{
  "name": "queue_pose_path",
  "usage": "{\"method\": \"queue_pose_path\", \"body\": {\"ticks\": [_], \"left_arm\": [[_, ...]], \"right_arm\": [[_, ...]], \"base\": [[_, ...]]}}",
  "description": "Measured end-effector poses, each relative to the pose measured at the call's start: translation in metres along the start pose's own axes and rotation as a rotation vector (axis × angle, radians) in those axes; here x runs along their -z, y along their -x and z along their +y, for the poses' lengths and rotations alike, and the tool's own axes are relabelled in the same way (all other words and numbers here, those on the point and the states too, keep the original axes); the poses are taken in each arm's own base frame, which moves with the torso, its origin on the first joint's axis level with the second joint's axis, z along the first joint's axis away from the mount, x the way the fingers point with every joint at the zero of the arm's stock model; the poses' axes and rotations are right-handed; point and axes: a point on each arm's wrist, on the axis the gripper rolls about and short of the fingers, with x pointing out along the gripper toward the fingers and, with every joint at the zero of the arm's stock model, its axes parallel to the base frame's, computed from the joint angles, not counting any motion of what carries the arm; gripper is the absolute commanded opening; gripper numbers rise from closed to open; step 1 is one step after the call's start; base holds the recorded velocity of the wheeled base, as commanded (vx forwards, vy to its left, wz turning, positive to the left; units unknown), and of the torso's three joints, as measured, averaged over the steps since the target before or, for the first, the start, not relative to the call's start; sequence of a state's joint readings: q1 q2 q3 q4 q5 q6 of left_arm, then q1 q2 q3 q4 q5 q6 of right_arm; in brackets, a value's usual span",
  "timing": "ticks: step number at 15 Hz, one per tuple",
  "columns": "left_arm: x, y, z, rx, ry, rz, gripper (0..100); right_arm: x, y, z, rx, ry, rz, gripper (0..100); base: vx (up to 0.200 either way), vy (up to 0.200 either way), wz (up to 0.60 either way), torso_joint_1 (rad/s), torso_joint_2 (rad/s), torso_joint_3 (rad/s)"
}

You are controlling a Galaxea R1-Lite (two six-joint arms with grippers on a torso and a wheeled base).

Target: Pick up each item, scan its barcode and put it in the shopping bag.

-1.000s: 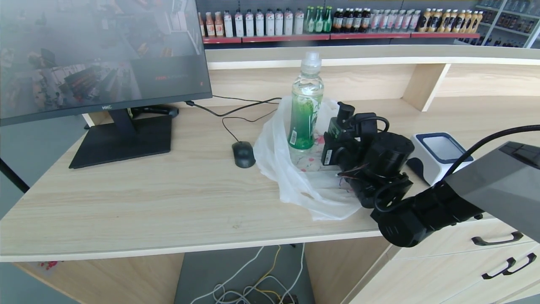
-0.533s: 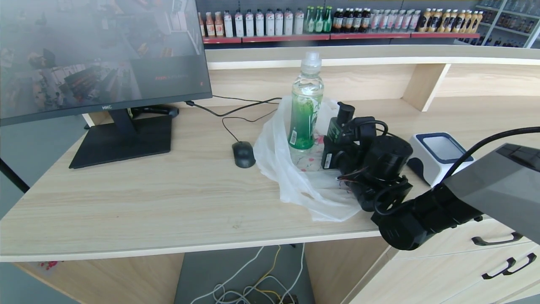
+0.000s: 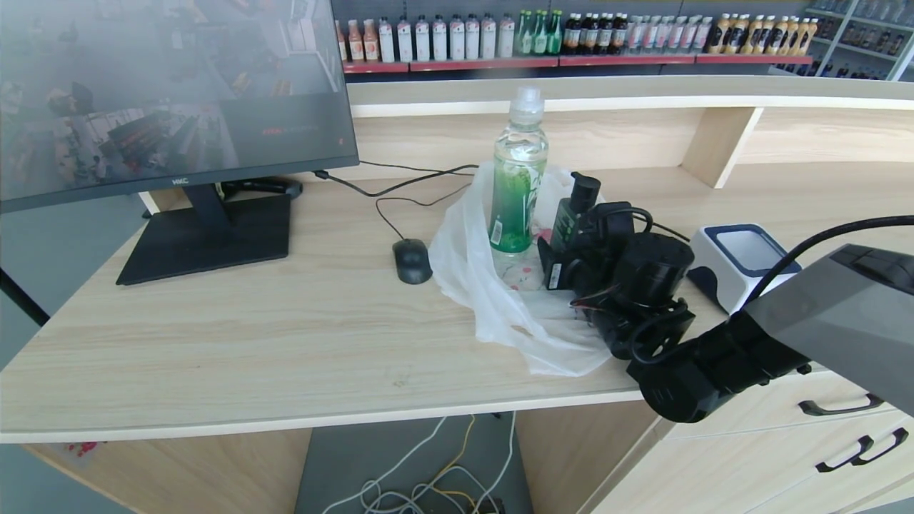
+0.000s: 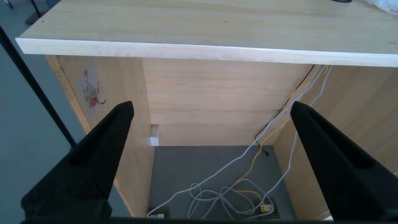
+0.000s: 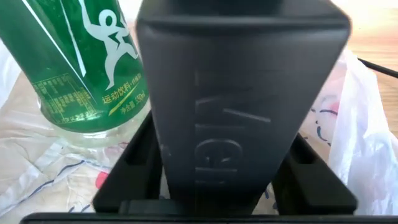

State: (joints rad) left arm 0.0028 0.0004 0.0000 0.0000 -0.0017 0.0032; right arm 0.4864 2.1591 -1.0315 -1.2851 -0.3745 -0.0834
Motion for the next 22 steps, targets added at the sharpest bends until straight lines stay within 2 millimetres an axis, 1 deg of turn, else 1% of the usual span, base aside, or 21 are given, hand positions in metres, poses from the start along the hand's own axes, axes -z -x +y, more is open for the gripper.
{"method": "queue_pose_path", "body": {"ticks": [10, 13, 15, 18, 22], "left_arm": [[0.0, 0.0, 0.0, 0.0, 0.0, 0.0, 100], [0.0, 0.0, 0.0, 0.0, 0.0, 0.0, 100], [0.0, 0.0, 0.0, 0.0, 0.0, 0.0, 100], [0.0, 0.0, 0.0, 0.0, 0.0, 0.0, 100], [0.0, 0.0, 0.0, 0.0, 0.0, 0.0, 100]], "right_arm": [[0.0, 0.001, 0.0, 0.0, 0.001, -0.001, 100], [-0.001, 0.008, -0.003, 0.0, 0.008, 0.011, 100], [-0.007, 0.012, -0.005, 0.001, 0.008, 0.005, 100], [-0.022, 0.018, -0.008, 0.003, -0.005, -0.027, 100], [-0.041, 0.031, -0.012, 0.0, -0.011, -0.069, 100]], "base": [[0.0, 0.0, 0.0, 0.0, 0.0, 0.0], [0.0, 0.0, 0.0, 0.0, 0.0, 0.0], [0.0, 0.0, 0.0, 0.0, 0.0, 0.0], [0.0, 0.0, 0.0, 0.0, 0.0, 0.0], [0.0, 0.0, 0.0, 0.0, 0.0, 0.0]]}}
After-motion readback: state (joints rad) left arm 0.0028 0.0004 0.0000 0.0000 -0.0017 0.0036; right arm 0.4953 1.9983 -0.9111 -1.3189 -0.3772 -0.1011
